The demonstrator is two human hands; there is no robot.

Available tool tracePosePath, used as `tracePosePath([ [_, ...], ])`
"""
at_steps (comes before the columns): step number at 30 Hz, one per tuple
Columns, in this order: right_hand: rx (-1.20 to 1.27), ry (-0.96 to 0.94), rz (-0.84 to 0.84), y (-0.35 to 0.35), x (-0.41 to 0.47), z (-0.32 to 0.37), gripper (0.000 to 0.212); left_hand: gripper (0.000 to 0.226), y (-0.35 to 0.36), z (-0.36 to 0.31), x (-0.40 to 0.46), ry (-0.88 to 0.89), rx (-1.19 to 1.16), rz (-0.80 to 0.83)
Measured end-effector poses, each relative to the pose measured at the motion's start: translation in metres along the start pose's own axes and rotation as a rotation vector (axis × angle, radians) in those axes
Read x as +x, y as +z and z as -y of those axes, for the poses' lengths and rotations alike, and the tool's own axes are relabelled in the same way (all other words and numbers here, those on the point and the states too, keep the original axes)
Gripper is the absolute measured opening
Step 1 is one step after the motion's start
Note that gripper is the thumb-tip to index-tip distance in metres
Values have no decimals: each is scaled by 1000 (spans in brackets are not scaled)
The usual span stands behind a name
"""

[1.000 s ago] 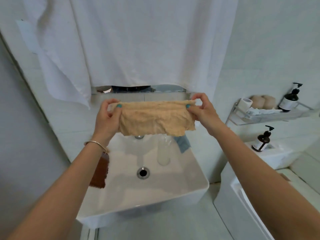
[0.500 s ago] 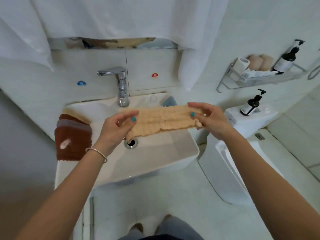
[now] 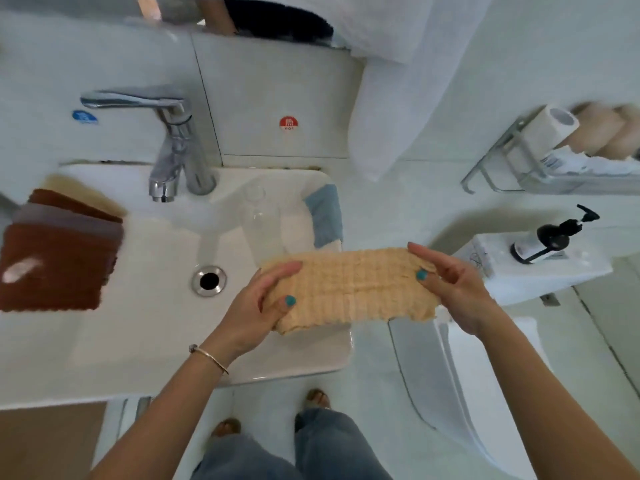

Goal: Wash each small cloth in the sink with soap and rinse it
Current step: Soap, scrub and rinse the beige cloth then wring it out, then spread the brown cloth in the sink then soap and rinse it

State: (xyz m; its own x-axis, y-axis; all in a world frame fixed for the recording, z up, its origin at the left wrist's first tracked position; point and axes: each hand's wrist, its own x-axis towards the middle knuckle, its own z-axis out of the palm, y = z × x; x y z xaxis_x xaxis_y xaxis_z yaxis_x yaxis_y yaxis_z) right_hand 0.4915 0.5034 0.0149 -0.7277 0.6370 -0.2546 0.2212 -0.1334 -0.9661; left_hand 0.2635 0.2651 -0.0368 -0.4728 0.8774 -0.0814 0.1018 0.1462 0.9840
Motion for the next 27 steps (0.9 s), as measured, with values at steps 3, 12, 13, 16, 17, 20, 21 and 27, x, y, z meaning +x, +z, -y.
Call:
tracePosePath([
  [3, 67, 13, 39, -15, 38, -6, 67, 56, 13, -8, 24, 44, 93, -92],
  [12, 266, 61, 70, -33, 123, -26, 61, 71, 45, -21, 78, -158, 112, -309],
  [13, 287, 61, 76, -36, 128, -27, 54, 71, 49, -23, 83, -173, 97, -337],
  [16, 356, 51, 101, -42, 142, -28, 46, 71, 61, -29, 98, -182, 56, -429],
  [17, 370, 52, 109, -44, 145, -29, 47, 71, 64, -30, 103, -185, 45, -454],
  [20, 326, 73, 145, -47, 153, -36, 47, 71, 67, -25, 117, -253, -18, -522],
  [21, 309, 86, 151, -48, 154, -40, 48, 72, 67, -21, 120, -268, -28, -535],
  [27, 115, 86, 96, -42, 153, -65, 47, 76, 70, -1, 124, -235, -33, -471],
])
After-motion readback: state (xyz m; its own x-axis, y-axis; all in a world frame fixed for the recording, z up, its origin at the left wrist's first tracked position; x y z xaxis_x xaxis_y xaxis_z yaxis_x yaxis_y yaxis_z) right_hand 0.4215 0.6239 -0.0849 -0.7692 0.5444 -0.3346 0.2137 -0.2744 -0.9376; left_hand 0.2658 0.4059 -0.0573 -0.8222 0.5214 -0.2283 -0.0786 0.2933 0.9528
